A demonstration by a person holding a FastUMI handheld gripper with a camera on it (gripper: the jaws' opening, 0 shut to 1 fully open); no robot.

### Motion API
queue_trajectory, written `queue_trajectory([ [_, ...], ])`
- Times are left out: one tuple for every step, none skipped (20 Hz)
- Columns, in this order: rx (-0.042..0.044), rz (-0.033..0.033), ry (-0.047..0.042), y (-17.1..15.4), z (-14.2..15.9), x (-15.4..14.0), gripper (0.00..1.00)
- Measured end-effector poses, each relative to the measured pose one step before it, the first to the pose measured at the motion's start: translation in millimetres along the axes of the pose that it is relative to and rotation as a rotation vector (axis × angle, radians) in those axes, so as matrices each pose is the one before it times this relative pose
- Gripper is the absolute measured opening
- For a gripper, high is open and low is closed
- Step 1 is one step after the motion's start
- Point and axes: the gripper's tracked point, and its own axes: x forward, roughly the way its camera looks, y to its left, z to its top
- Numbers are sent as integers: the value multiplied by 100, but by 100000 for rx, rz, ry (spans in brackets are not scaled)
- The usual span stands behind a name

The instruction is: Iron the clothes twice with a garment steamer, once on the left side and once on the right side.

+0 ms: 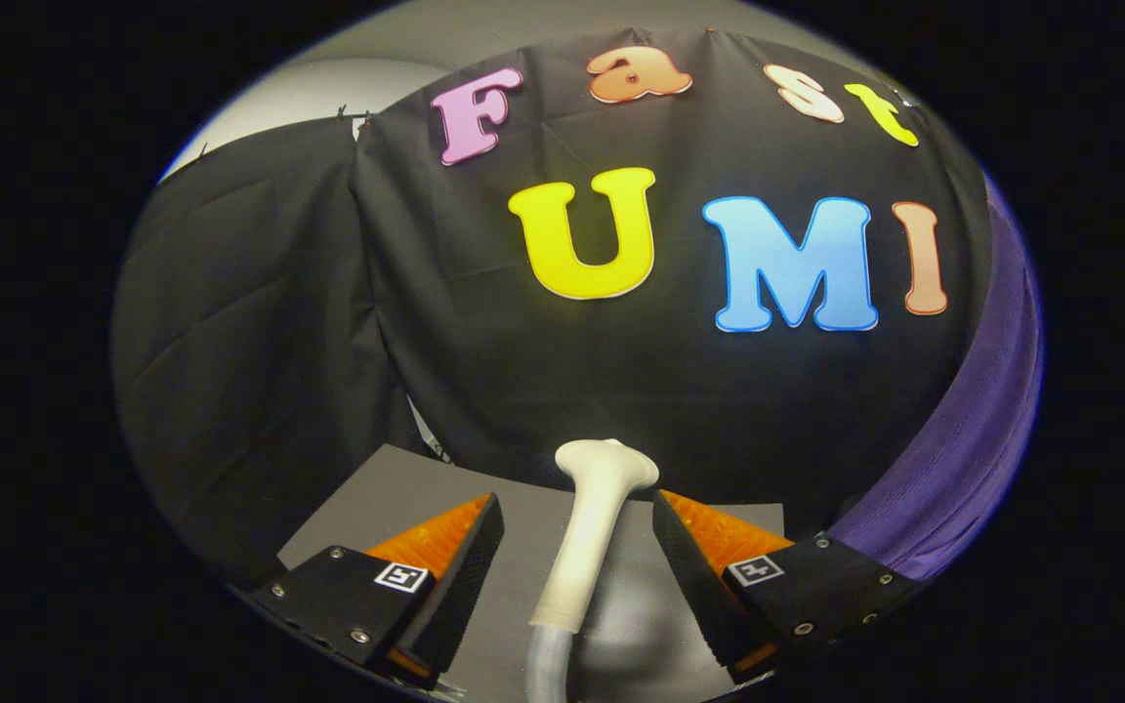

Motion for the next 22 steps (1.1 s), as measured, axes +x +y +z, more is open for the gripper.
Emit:
queue_trajectory([
  [428, -940, 2042, -316, -354, 907, 94],
  [237, -169, 2615, -125, -549, 936, 94],
  [894, -300, 2371, -198, -339, 870, 94],
  [1095, 97, 2772, -18, -700, 713, 93],
  [1313, 310, 2286, 4, -463, 775, 93],
  [1168, 300, 2648, 33, -695, 680, 92],
  [890, 245, 2174, -40, -431, 646, 90],
  [310, -48, 1835, 100, -418, 566, 89],
  [-360, -179, 1493, -54, -355, 475, 88],
  [-762, -348, 1321, -12, -542, 493, 87],
  [-668, -409, 1078, -29, -196, 214, 85],
  [-232, -142, 735, 36, -179, 189, 83],
  [176, -420, 356, -34, -99, 212, 79],
  [25, -399, -101, -141, -30, 147, 76],
  [213, 617, 169, 88, -4, 145, 70],
  [419, 992, 170, 203, -152, 88, 67],
  [249, 1594, 700, 275, -231, 145, 64],
  [193, 375, 471, 21, 53, 15, 62],
  [-559, -123, 233, -108, 103, 129, 57],
  [-729, -31, 156, -202, -117, -86, 56],
  [476, 1169, -63, 102, 41, -234, 50],
  [1095, 2525, 44, 569, -256, -349, 44],
])
